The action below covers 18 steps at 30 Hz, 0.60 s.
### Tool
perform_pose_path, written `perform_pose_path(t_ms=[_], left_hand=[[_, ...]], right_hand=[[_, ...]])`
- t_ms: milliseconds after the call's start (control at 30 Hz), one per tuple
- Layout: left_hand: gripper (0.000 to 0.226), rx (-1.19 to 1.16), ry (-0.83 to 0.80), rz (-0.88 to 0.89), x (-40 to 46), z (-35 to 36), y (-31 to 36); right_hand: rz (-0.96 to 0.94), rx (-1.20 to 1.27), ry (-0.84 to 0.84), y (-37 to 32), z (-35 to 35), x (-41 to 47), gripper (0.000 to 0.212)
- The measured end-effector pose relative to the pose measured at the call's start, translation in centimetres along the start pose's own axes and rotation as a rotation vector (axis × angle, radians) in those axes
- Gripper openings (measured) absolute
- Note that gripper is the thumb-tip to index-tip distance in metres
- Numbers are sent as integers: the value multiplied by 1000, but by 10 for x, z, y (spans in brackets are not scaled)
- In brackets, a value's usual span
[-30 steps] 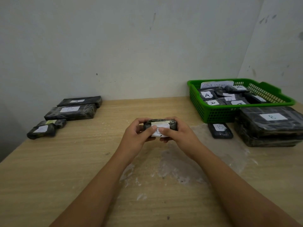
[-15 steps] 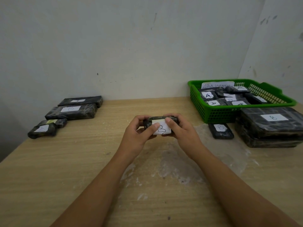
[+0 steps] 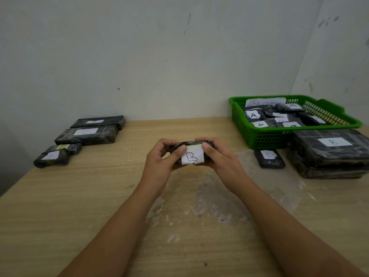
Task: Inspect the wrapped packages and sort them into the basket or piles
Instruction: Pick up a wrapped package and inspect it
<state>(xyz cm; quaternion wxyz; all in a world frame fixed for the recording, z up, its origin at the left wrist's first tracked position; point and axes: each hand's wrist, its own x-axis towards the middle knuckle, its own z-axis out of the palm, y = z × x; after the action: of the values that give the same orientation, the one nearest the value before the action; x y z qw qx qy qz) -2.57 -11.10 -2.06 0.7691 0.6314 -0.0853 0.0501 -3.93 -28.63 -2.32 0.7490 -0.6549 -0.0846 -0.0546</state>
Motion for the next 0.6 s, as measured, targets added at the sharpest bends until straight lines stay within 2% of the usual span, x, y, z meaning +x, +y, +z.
perform_pose_path(t_ms=[133,267,433,600], left_hand=[[13,-13,-13,-32,-2,1,0],[30,-2,-33,-52,-3,2,1],[27,-39,-19,-71,-4,1,3],[30,-4,-33,-81,-3,-2,5]], right_hand=[[7,-14,25,0,0,1,21],[25,0,28,1,-2,4,21],[-25,-61,-34,1,-4,1,31],[-46,-8,-26,4,-2,0,28]])
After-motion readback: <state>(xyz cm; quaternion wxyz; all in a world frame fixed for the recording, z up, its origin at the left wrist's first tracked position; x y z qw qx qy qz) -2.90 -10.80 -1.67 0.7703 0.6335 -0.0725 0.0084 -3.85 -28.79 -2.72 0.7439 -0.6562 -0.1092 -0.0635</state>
